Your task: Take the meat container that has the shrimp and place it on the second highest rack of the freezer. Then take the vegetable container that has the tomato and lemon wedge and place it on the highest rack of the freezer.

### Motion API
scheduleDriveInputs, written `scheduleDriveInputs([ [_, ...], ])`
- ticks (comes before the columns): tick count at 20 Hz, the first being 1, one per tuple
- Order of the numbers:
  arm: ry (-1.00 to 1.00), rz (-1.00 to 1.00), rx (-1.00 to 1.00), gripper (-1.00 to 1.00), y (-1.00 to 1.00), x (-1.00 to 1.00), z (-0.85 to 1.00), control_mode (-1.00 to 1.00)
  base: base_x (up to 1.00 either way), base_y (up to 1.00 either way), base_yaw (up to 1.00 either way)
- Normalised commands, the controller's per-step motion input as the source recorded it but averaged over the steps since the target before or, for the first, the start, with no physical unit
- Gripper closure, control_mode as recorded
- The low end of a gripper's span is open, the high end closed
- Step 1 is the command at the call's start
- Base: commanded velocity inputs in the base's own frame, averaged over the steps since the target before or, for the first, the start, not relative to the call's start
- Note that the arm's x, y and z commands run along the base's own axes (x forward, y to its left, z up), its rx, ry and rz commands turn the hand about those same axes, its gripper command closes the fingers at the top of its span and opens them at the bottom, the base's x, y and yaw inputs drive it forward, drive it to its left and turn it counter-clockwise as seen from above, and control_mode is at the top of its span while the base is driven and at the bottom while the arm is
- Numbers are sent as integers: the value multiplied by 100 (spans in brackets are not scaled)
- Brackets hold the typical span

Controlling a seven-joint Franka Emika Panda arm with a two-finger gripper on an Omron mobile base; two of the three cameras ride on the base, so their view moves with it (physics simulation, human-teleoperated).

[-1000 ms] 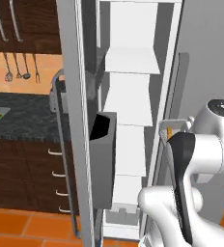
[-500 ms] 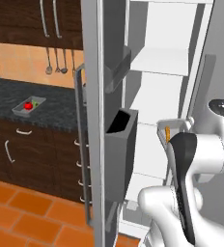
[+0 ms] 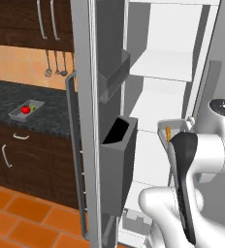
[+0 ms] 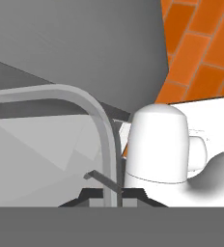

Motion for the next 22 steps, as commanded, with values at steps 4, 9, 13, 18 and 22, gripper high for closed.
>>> scheduleDriveInputs([
  [4,0,0,0,100,0,0,0,100,31,7,2],
  [9,0,0,0,100,0,0,0,100,42,28,0],
  [13,0,0,0,100,0,8,-1,-100,27,4,0],
  [18,-5,0,0,100,0,24,0,-100,0,0,0],
  [22,-13,-2,0,100,-13,44,0,-100,0,0,0],
])
